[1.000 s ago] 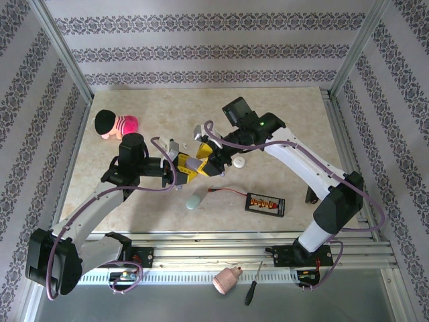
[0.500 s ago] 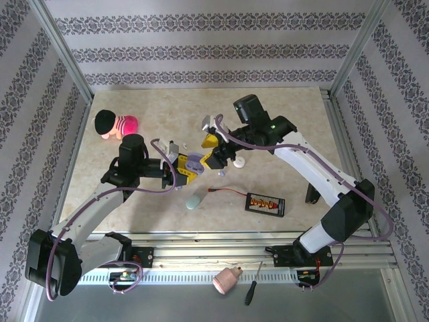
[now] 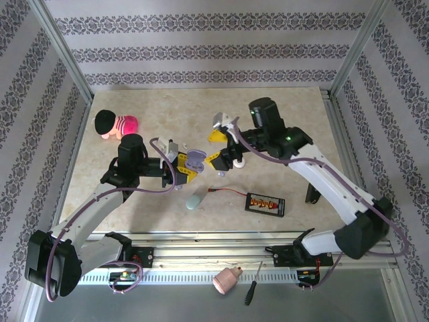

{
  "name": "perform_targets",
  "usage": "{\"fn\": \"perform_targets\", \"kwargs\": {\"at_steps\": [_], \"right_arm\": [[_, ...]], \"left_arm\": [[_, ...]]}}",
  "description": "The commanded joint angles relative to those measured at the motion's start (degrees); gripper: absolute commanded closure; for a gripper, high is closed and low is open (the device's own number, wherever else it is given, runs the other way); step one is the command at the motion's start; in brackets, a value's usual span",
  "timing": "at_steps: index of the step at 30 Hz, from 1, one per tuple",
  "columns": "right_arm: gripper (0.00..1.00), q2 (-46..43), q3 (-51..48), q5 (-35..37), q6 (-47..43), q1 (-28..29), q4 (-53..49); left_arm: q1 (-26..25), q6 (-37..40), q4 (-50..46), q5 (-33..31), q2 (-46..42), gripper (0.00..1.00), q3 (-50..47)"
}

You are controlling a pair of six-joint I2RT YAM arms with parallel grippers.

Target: Insert wireless bluetooth earbuds into charging case

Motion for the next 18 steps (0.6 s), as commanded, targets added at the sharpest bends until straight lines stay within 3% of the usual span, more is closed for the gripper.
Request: {"fn": "perform_targets", "kwargs": {"at_steps": [1,5,11,18], "right_arm": [[0.17,-5.03,-5.98,-4.39,10.77,-3.39,15.57],[0.17,-7.63,-10.82,2.63,20.90,-7.57,22.95],[0.19,-7.98,-16.15,20.40,34.07,-13.52,21.63],[0.21,-3.95,-21.54,22.20,43.77,-16.53,15.96]], "left_arm": [[-0.81,-2.37,7.51,-2.71,-0.34,0.68,-0.06],[-0.75,-3.96,16.29,-7.51,-0.19,0.69,-2.62],[-0.79,-2.22,25.67,-10.39,2.22,0.69,-5.62],[-0.72,-1.06,35.18,-12.22,4.48,0.69,-9.61]]}}
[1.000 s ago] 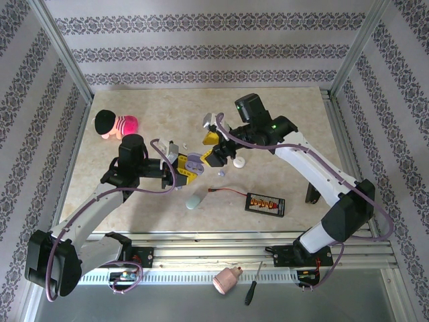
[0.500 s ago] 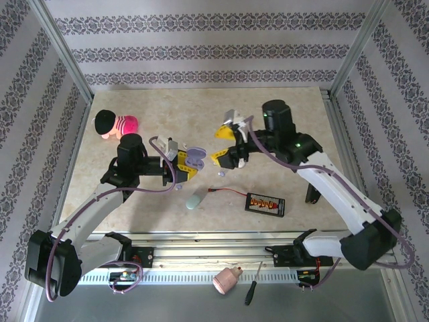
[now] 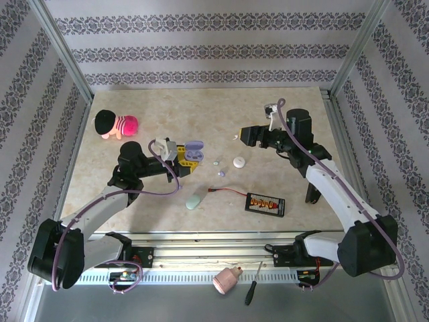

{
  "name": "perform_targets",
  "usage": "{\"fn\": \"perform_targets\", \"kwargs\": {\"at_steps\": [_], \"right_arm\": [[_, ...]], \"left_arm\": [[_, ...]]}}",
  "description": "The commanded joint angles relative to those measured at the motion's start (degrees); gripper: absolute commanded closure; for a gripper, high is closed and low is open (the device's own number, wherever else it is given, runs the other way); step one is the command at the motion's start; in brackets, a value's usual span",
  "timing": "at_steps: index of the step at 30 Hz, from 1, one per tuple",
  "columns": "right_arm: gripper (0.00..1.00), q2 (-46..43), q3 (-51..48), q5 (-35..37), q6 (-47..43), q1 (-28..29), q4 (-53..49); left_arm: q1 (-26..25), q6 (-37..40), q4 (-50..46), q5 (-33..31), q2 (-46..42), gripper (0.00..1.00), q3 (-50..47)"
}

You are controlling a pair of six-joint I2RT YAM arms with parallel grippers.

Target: Insert wireless bluetooth earbuds into charging case

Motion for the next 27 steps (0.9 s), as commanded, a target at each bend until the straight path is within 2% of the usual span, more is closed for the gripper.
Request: {"fn": "perform_targets", "kwargs": {"at_steps": [1,4,12,18,22,27], "right_arm": [[0.22,2.78,-2.63,2.34,8.21,0.89,-2.02],[0.23,6.43,-4.53,3.75,11.89,3.30,-2.03],[0.26,15.31,-6.38,7.80,21.17,14.35,0.68],[0.27,21.37,-5.70,8.23,26.03,20.60,3.72],[0.28,25.03,-4.29,9.21,27.89,22.02,4.77],[0.30,27.46,-3.66,10.38,27.89,21.00,5.07]], "left_arm": [[-0.68,1.04,9.60,-0.83,0.72,0.69,-1.59],[-0.63,1.69,12.29,-1.46,1.44,0.69,-3.02],[2.46,1.01,21.73,-4.66,3.00,0.69,-8.12],[5.22,0.82,26.60,-3.07,5.24,0.69,-10.71],[6.12,-0.82,31.69,-2.00,7.37,0.69,-11.35],[6.80,-3.51,36.99,-0.46,10.35,0.69,-11.72]]}}
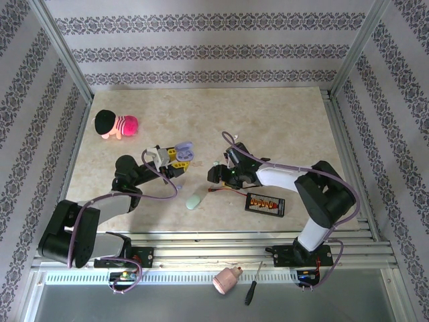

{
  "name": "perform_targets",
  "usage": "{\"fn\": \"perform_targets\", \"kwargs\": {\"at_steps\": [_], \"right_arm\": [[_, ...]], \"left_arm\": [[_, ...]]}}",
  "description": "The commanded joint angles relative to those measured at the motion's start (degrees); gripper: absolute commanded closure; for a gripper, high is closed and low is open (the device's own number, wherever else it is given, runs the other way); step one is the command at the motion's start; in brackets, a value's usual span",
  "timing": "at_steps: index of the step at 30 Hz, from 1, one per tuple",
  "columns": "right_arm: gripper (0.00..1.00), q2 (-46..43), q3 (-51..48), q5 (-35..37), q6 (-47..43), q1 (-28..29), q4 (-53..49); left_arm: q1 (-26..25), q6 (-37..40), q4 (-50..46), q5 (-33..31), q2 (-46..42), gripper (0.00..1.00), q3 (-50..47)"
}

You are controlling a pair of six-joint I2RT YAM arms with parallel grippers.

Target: Insert wireless bluetooth earbuds into charging case

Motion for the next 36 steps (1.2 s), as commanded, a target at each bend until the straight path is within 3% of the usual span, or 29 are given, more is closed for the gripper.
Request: {"fn": "perform_targets", "kwargs": {"at_steps": [1,32,36], "right_arm": [[0.30,1.22,2.10,1.87,1.31,-1.00,1.49],[0.43,12.12,14.89,-3.15,-6.32,-6.01,-0.42],[0.42,9.73,15.55,1.41,-11.97,-6.03,-5.20]], "left_arm": [[0.81,-2.88,8.96,2.71,1.49,0.69,-0.48],[1.70,-5.00,12.22,2.74,4.29,0.69,-1.67],[3.26,-6.60,15.73,2.31,5.56,0.69,-2.61]]}}
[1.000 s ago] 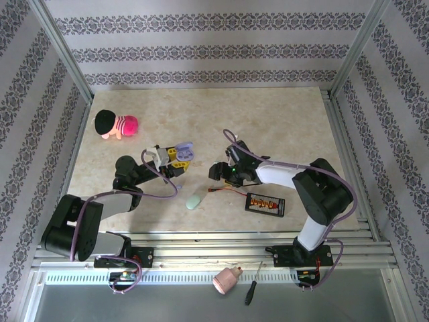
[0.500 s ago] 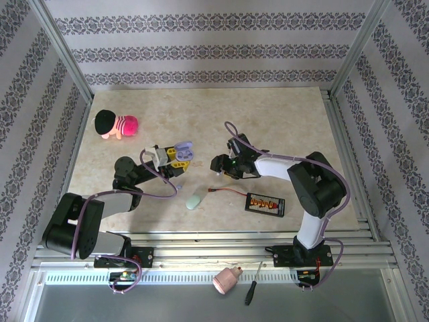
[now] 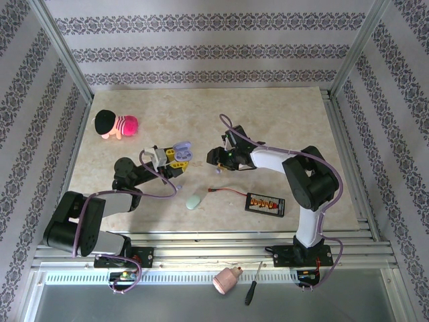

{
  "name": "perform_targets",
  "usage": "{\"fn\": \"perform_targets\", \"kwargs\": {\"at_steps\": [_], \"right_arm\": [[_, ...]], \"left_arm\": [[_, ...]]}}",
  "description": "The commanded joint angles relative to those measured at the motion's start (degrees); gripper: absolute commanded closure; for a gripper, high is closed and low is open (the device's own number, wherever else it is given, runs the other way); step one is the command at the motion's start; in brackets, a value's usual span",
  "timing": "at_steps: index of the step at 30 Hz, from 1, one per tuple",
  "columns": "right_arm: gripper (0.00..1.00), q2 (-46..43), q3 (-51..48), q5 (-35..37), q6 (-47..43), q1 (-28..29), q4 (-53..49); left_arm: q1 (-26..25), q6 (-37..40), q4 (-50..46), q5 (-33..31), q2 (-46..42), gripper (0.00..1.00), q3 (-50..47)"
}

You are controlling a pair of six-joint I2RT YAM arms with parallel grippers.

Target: Insert wireless bluetooth earbuds into charging case

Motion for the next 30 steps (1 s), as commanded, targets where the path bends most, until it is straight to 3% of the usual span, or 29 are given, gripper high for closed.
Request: {"fn": "perform_targets", "kwargs": {"at_steps": [1,5,11,19,30], "right_arm": [[0.42,-2.30,1.34,4.25,-7.21,-0.53,-6.10],[0.38,-6.06,2.13,10.86,-17.32,0.74,-12.77],[0.40,-5.71,8.20,30.97,-30.81,6.78,-26.63],[0.52,0.40,17.92,46.77,-37.10,14.53,-37.24],[0.58,8.91,23.89,47.91,-39.41,19.85,-41.13]], "left_arm": [[1.81,-2.14,5.93,0.21,0.89,0.69,-1.21],[3.37,-1.71,6.08,0.26,0.96,0.69,-1.84],[8.44,-0.76,6.08,0.66,0.86,0.69,-2.46],[13.57,0.55,6.08,-0.81,-0.57,0.69,-3.27],[15.88,5.60,-1.01,-7.97,-4.92,0.70,-5.01]]}}
